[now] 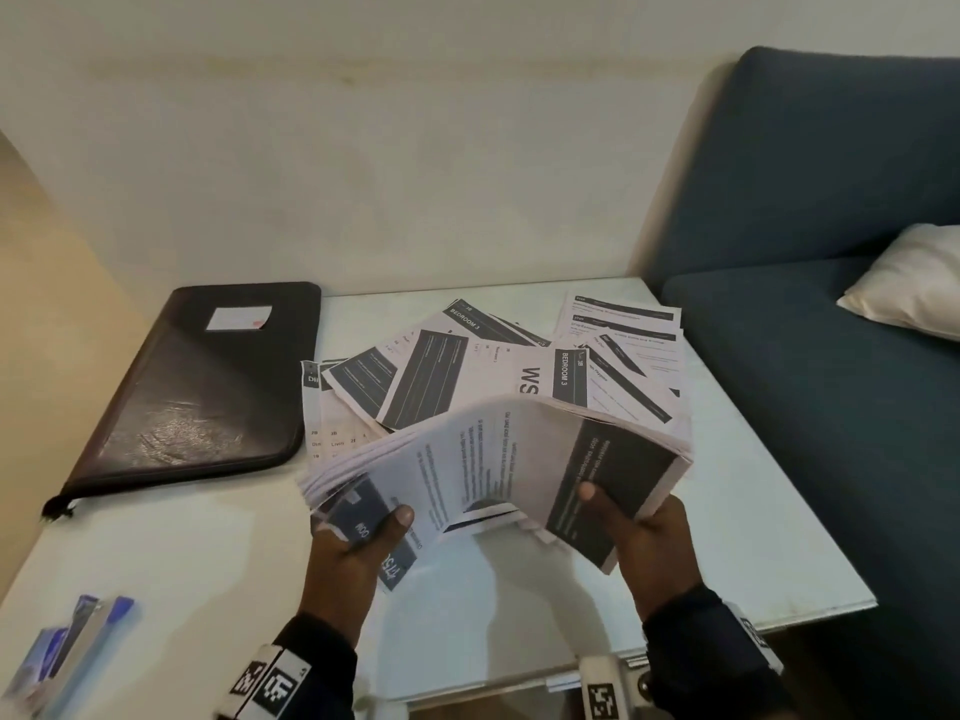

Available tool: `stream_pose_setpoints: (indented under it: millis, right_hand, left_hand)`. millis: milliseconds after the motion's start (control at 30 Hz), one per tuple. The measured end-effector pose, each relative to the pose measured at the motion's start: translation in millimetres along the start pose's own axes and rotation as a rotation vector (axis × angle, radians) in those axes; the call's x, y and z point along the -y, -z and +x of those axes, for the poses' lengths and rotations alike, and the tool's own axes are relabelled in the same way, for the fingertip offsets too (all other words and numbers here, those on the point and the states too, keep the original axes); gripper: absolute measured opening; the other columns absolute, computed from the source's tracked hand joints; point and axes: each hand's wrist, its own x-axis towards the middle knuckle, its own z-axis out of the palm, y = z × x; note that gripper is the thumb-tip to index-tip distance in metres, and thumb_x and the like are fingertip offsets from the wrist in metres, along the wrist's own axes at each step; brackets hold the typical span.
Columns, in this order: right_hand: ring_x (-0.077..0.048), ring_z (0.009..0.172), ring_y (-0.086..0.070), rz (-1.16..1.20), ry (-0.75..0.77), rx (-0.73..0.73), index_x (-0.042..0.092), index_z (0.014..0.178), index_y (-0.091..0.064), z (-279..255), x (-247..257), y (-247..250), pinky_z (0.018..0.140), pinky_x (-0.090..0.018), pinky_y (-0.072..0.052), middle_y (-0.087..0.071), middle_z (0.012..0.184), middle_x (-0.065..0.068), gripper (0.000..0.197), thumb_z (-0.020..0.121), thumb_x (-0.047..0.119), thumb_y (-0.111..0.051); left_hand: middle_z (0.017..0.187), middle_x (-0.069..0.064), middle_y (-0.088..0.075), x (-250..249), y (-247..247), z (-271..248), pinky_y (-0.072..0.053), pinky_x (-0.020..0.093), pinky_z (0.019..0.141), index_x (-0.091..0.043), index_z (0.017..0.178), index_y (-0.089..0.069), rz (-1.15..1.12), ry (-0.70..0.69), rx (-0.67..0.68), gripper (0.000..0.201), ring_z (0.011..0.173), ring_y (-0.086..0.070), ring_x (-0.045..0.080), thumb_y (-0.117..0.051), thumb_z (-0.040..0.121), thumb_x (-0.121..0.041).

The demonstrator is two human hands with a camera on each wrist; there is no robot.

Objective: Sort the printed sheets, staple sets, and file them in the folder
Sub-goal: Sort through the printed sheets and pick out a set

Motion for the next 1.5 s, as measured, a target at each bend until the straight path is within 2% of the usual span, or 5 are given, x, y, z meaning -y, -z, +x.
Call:
stream_pose_setpoints:
  millis: [433,600,867,1200,1500]
  right_hand:
    - [-0.015,0.08,-0.07,-0.202,-0.027,-0.084,0.023,0.096,-0.067,7,1,6,0.075,-0.04,-0.059,-0.075,0.092,0.001,0.01,0.087,0.023,-0.069]
    - [-0.021,0.136,-0.04,-0.764,0.206,-0.217,0.033,0.142,-0.03,7,6,10,0.111,-0.053,-0.032,-0.033,0.155,0.0,0.082,0.077,0.029,-0.079]
    - [0.0,0.118,-0.053,-0.88,0.766,0.366,0.039,0.127,-0.053,0,51,-14,0.101,-0.034,-0.04,-0.06,0.125,0.021,0.039,0.089,0.046,-0.055]
    - [-0.006,0.061,-0.061,-0.493,0.219,0.251,0.021,0.07,-0.067,8,27,-1,0.057,-0.019,-0.047,-0.068,0.066,0.005,0.02,0.09,0.021,-0.067]
    - [-0.014,0.078,-0.07,-0.32,0.083,0.217,0.013,0.085,-0.07,6,25,-16,0.07,-0.032,-0.055,-0.074,0.081,-0.002,0.019,0.096,0.02,-0.056]
  left_hand:
    - [0.094,0.002,-0.071,-32,13,-2,-0.052,0.025,0.062,-0.012,0.103,-0.063,0.185,-0.016,0.017,0.019,0.084,-0.068,0.023,-0.068,0.085,-0.015]
    - [0.072,-0.007,-0.073,-48,20,-5,-0.058,0.037,0.066,-0.018,0.083,-0.066,0.371,0.019,0.123,0.006,0.066,-0.069,0.019,-0.071,0.082,-0.021]
    - [0.093,-0.044,-0.06,-66,18,-7,-0.049,0.015,0.073,-0.07,0.089,-0.056,0.824,-0.324,0.586,0.013,0.087,-0.06,-0.01,-0.054,0.078,-0.063]
    - [0.077,0.002,-0.073,-63,32,4,-0.051,0.02,0.055,-0.009,0.079,-0.07,0.401,-0.189,0.194,0.017,0.067,-0.066,0.013,-0.069,0.086,-0.024]
    - [0.088,0.004,-0.074,-63,6,-2,-0.059,0.04,0.063,-0.012,0.097,-0.067,0.048,-0.076,0.007,0.015,0.08,-0.071,0.023,-0.058,0.092,-0.022]
